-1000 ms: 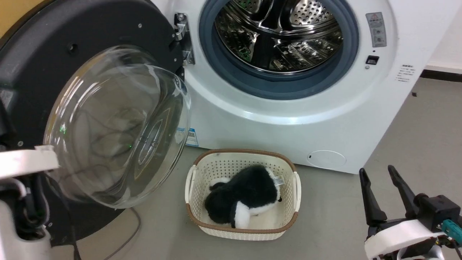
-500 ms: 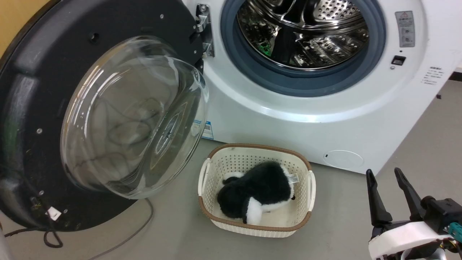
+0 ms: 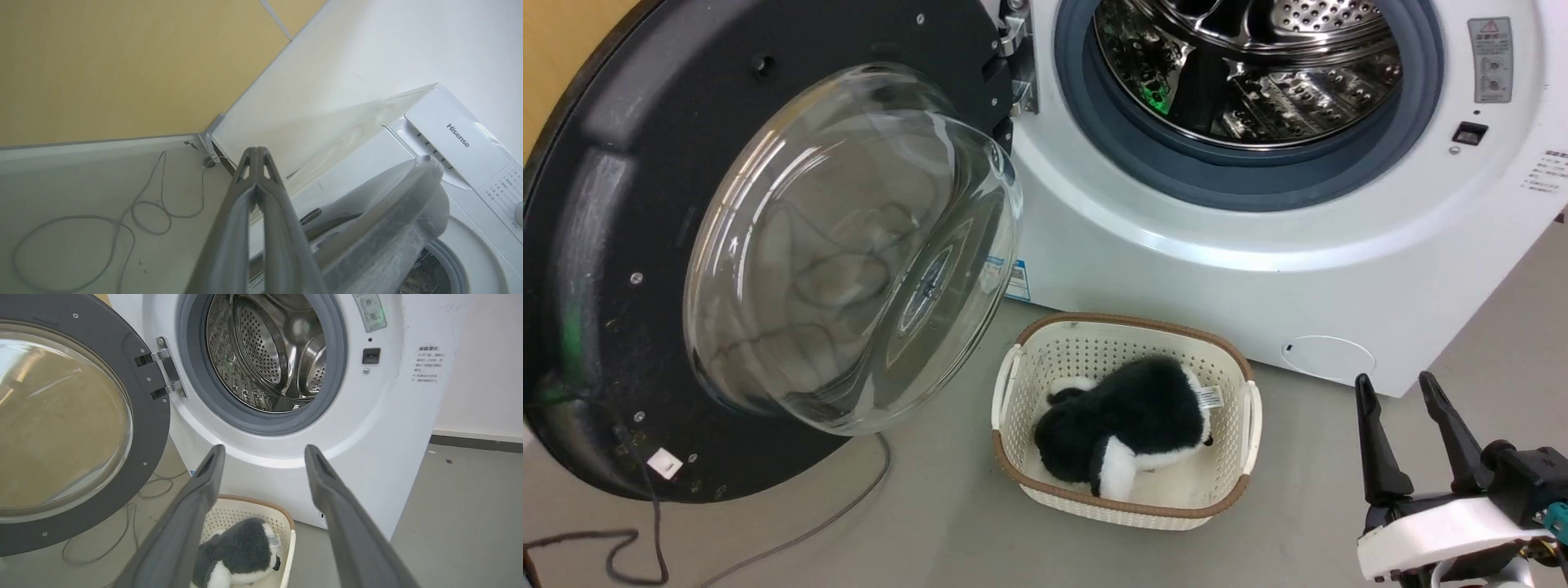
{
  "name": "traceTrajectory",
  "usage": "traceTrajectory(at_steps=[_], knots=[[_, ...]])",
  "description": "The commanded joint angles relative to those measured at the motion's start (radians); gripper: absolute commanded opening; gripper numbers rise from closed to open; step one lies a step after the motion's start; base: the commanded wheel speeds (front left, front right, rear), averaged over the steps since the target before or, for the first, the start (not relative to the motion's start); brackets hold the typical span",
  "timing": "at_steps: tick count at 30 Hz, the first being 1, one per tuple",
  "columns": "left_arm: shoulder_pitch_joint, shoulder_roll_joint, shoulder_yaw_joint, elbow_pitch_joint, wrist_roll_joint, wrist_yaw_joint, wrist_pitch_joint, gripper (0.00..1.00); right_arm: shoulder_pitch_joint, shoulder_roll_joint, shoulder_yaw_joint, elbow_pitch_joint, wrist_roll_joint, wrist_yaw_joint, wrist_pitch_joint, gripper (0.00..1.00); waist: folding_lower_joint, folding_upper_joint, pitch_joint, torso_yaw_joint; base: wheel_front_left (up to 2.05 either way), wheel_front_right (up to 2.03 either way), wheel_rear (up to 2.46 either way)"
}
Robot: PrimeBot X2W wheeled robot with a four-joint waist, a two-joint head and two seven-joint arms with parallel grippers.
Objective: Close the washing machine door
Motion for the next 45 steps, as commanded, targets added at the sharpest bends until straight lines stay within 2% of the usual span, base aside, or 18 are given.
traceTrajectory(at_steps=[1, 4, 10, 17, 22, 27, 34, 39, 45], knots=[[0.015, -0.002, 0.009, 0.001, -0.056, -0.021, 0.049, 0.0, -0.016, 0.003, 0.0, 0.001, 0.016, 0.0, -0.011, 1.0, 0.0, 0.0, 0.004, 0.005, 0.0, 0.0, 0.0], [0.048, -0.007, -0.004, -0.021, -0.115, -0.042, 0.138, 0.0, -0.018, 0.003, 0.0, 0.001, 0.021, 0.0, -0.017, 1.0, 0.0, 0.0, 0.01, 0.014, 0.0, 0.0, 0.0], [0.096, -0.028, -0.041, -0.072, -0.206, -0.057, 0.255, 0.0, -0.022, 0.004, -0.004, 0.003, 0.033, 0.0, -0.029, 1.0, 0.0, 0.0, 0.018, 0.035, 0.0, 0.0, 0.0], [0.181, -0.056, -0.099, -0.245, -0.318, -0.065, 0.396, 0.0, -0.024, 0.004, -0.015, 0.006, 0.05, 0.0, -0.044, 1.0, 0.0, 0.0, 0.026, 0.06, 0.0, 0.0, 0.0], [0.248, -0.095, -0.18, -0.383, -0.381, -0.071, 0.484, 0.0, -0.022, 0.004, -0.031, 0.014, 0.065, 0.001, -0.055, 1.0, 0.0, 0.0, 0.032, 0.087, 0.0, 0.0, 0.0], [0.286, -0.144, -0.258, -0.494, -0.445, -0.076, 0.529, 0.0, -0.036, 0.004, -0.024, 0.021, 0.078, 0.001, -0.065, 1.0, 0.0, 0.0, 0.041, 0.09, 0.0, 0.0, 0.0], [0.299, -0.199, -0.418, -0.587, -0.477, -0.084, 0.517, 0.0, -0.063, 0.005, -0.023, 0.02, 0.09, 0.001, -0.08, 1.0, 0.0, 0.0, 0.057, 0.042, 0.0, 0.0, 0.0], [0.272, -0.205, -0.571, -0.618, -0.478, -0.089, 0.484, 0.0, -0.084, 0.005, -0.039, 0.016, 0.098, 0.001, -0.09, 1.0, 0.0, 0.0, 0.082, -0.028, 0.0, 0.0, 0.0], [0.193, -0.21, -0.763, -0.56, -0.455, -0.093, 0.328, 0.0, -0.107, 0.005, -0.052, 0.015, 0.114, 0.001, -0.096, 1.0, 0.0, 0.0, 0.11, -0.129, 0.0, 0.0, 0.0]])
